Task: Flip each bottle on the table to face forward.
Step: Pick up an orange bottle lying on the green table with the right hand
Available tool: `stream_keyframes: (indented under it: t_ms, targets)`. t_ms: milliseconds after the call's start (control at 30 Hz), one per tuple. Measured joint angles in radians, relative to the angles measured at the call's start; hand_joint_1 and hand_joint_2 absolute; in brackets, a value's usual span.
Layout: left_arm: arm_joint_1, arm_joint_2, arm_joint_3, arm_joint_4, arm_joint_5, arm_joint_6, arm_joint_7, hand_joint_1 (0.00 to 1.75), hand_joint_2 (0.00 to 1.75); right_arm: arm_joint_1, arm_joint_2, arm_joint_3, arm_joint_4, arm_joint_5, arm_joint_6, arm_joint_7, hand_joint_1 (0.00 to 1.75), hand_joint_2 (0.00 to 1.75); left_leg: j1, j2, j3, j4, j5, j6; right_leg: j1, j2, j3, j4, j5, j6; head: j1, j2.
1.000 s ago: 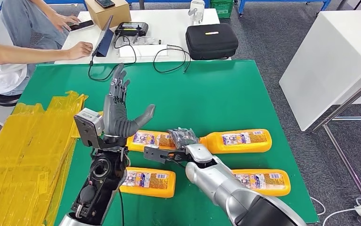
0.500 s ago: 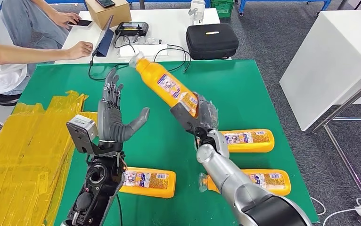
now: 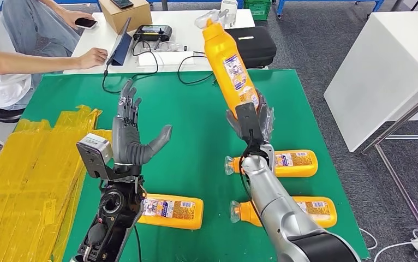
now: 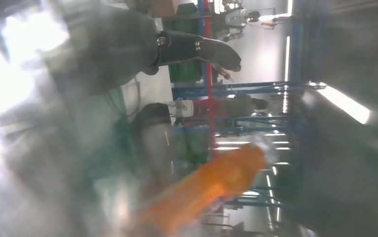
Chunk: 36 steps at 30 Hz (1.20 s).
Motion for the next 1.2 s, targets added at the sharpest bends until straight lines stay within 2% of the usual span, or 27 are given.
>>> stream_keyframes:
  t_ms: [67, 200, 300, 400, 700, 1200]
  targets:
    - [-0.001, 0.004, 0.0, 0.0, 0.003, -0.029, 0.024, 0.0, 1.75, 0.031, 0.01, 0.001, -0.056, 0.001, 0.052, -0.031, 1.75, 1.75, 0.0, 0.001, 0.0, 0.0, 0.0, 0.0, 0.0, 0.0, 0.0, 0.0, 0.0, 0.0, 0.0, 0.0]
    - [-0.018, 0.018, 0.0, 0.005, 0.044, -0.136, 0.098, 0.0, 1.75, 0.103, 0.037, 0.047, -0.158, 0.026, 0.132, -0.039, 1.72, 1.75, 0.0, 0.001, 0.0, 0.0, 0.0, 0.0, 0.0, 0.0, -0.001, 0.0, 0.0, 0.0, 0.0, 0.0]
    - [-0.055, 0.033, 0.001, 0.027, 0.104, -0.234, 0.152, 0.0, 1.75, 0.141, 0.055, 0.109, -0.205, 0.045, 0.166, -0.04, 1.74, 1.75, 0.001, 0.001, 0.0, 0.0, 0.0, 0.0, 0.0, 0.0, -0.001, 0.0, 0.0, 0.0, 0.0, 0.0]
    - [-0.097, 0.047, 0.003, 0.055, 0.156, -0.292, 0.182, 0.0, 1.75, 0.166, 0.069, 0.169, -0.229, 0.052, 0.174, -0.044, 1.75, 1.75, 0.001, 0.001, 0.0, 0.0, 0.0, 0.0, 0.0, 0.0, -0.001, 0.0, 0.0, 0.0, 0.0, 0.0]
    - [-0.165, 0.076, 0.018, 0.095, 0.212, -0.343, 0.202, 0.0, 1.75, 0.191, 0.08, 0.296, -0.255, 0.073, 0.166, -0.059, 1.75, 1.75, 0.0, 0.0, -0.001, 0.0, 0.0, 0.0, 0.0, 0.0, -0.001, 0.0, 0.0, 0.0, 0.0, 0.0]
    - [-0.175, 0.089, 0.018, 0.109, 0.223, -0.346, 0.203, 0.0, 1.75, 0.196, 0.081, 0.335, -0.255, 0.099, 0.133, -0.056, 1.75, 1.75, 0.0, 0.001, -0.001, 0.0, 0.0, 0.0, 0.0, 0.0, -0.002, 0.0, 0.0, 0.0, 0.0, 0.0]
